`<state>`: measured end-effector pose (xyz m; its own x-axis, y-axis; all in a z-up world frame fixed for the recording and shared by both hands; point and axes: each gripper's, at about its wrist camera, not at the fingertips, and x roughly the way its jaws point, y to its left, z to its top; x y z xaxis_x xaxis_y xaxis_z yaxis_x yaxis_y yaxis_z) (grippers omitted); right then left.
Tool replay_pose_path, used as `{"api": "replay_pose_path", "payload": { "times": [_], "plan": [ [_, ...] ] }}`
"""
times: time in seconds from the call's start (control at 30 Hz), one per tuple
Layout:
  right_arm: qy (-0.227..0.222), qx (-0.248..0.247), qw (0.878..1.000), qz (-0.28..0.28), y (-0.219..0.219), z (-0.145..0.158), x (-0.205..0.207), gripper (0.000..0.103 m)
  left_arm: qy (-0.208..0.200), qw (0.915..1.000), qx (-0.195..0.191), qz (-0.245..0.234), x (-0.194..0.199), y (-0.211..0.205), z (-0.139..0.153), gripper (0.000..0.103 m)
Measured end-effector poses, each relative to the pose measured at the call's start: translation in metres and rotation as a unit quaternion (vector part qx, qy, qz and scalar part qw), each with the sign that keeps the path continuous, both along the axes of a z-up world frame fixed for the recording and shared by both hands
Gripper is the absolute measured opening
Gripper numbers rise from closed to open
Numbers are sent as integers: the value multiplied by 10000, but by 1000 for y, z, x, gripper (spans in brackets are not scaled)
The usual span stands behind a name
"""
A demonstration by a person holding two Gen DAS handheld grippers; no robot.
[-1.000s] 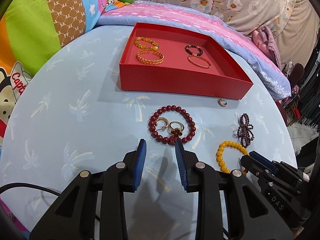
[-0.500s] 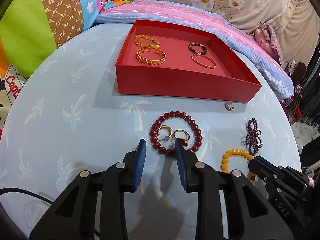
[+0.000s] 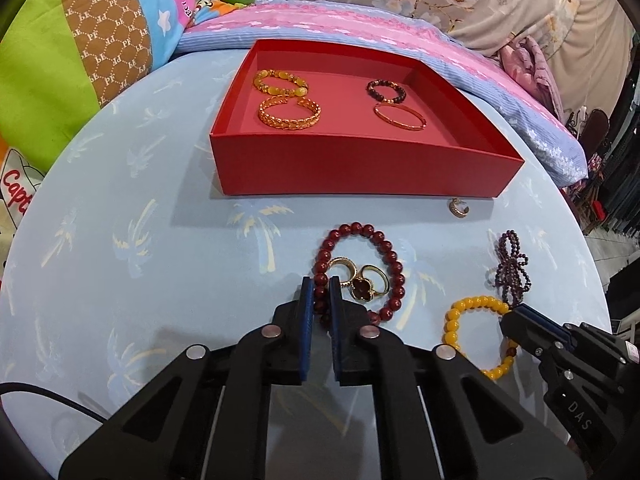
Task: Organize jewelry
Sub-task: 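Grasp the yellow bead bracelet with the right tool while the left tool grasps the dark-red bead bracelet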
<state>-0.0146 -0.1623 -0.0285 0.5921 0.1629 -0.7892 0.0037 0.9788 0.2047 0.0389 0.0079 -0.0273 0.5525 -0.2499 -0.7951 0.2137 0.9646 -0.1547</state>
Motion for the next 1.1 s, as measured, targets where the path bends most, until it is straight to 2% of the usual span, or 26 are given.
{"api": "replay_pose_path", "payload": {
  "times": [0.2, 0.4, 0.7, 0.9, 1.1],
  "plan": [
    [-72, 47, 10000, 4, -1, 6, -5, 8, 4, 9998, -188, -43, -7, 1, 11, 7],
    [-366, 62, 9993, 19, -3, 27, -9, 8, -115, 9992, -342, -178, -15, -2, 33, 7],
    [-812, 74, 9967, 40, -7, 61, -1, 8, -498, 9965, -477, -476, -18, -18, 71, 7],
    [-1190, 139, 9928, 18, -14, 89, 26, 8, -883, 9930, -566, -551, 1, -27, 101, 7],
    [-1463, 264, 9889, 32, -17, 112, 74, 8, -1243, 9878, -777, -527, 35, -31, 127, 7]
  ]
}}
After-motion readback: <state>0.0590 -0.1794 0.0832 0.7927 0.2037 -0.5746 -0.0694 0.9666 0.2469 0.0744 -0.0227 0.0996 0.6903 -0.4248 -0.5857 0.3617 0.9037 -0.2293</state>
